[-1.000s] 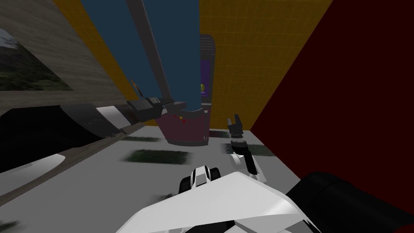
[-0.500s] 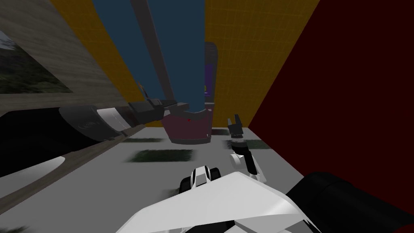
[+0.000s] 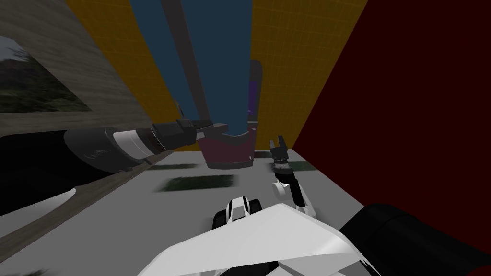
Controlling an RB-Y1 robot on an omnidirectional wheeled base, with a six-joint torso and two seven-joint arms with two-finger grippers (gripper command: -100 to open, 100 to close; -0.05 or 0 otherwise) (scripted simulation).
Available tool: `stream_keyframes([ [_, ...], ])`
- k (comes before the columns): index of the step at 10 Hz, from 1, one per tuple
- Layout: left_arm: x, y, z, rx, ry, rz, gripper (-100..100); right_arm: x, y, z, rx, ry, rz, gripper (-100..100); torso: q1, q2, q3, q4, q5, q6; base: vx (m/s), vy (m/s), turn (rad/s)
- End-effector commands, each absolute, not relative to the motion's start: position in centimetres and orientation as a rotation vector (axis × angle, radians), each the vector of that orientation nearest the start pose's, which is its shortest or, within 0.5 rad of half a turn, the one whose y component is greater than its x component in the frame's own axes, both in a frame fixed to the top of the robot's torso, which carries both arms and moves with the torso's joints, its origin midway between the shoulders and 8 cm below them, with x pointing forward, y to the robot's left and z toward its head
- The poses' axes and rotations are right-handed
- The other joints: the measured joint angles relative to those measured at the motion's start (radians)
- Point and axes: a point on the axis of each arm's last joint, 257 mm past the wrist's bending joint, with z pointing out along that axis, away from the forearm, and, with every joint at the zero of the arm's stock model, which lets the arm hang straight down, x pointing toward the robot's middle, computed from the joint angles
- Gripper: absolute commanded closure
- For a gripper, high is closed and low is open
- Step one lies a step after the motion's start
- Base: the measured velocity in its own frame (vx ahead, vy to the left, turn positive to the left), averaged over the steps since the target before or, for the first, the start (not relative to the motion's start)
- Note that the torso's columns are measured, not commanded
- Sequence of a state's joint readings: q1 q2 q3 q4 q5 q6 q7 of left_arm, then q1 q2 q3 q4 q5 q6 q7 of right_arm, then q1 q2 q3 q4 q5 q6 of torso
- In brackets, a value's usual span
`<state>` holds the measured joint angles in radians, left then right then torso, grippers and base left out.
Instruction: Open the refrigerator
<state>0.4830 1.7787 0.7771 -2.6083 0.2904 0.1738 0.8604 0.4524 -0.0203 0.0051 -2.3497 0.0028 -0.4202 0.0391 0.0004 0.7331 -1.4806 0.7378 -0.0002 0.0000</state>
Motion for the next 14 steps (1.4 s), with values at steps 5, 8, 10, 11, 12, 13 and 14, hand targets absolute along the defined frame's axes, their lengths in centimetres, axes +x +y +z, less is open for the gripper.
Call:
stream_keyframes([
  [5,32.7,8.3,14.6,0.139,1.753,-1.283,100,34.6,-26.9,5.6,0.601,0.615,1.294,0,-0.005,0.000,0.001,-0.001,0.000,0.000,-0.090,0.255,-0.086],
  [8,31.7,7.7,14.6,0.178,1.762,-1.319,100,34.6,-26.9,5.6,0.601,0.615,1.294,0,0.006,0.000,0.001,-0.002,0.003,-0.001,-0.061,0.295,-0.120],
  [10,31.2,7.4,14.5,0.199,1.766,-1.337,100,34.6,-26.9,5.6,0.601,0.615,1.294,0,0.003,-0.003,-0.002,-0.003,0.002,-0.001,-0.064,0.246,-0.079],
  [11,31.2,7.4,14.5,0.199,1.766,-1.337,100,34.6,-26.9,5.6,0.601,0.615,1.294,0,0.003,-0.003,-0.002,-0.003,0.002,0.000,-0.070,0.249,-0.059],
  [12,30.7,7.2,14.5,0.219,1.769,-1.355,100,34.6,-26.9,5.6,0.601,0.615,1.294,0,0.002,-0.003,-0.002,-0.003,0.002,-0.001,-0.031,0.293,-0.099],
  [13,30.7,7.2,14.5,0.219,1.769,-1.355,100,34.6,-26.9,5.6,0.601,0.615,1.294,0,0.005,-0.005,-0.004,-0.003,0.002,-0.001,-0.015,0.244,-0.069],
  [14,30.1,6.9,14.5,0.239,1.773,-1.373,100,34.6,-26.9,5.6,0.601,0.615,1.294,0,0.003,-0.008,-0.006,-0.003,0.002,-0.001,-0.072,0.244,-0.094],
])
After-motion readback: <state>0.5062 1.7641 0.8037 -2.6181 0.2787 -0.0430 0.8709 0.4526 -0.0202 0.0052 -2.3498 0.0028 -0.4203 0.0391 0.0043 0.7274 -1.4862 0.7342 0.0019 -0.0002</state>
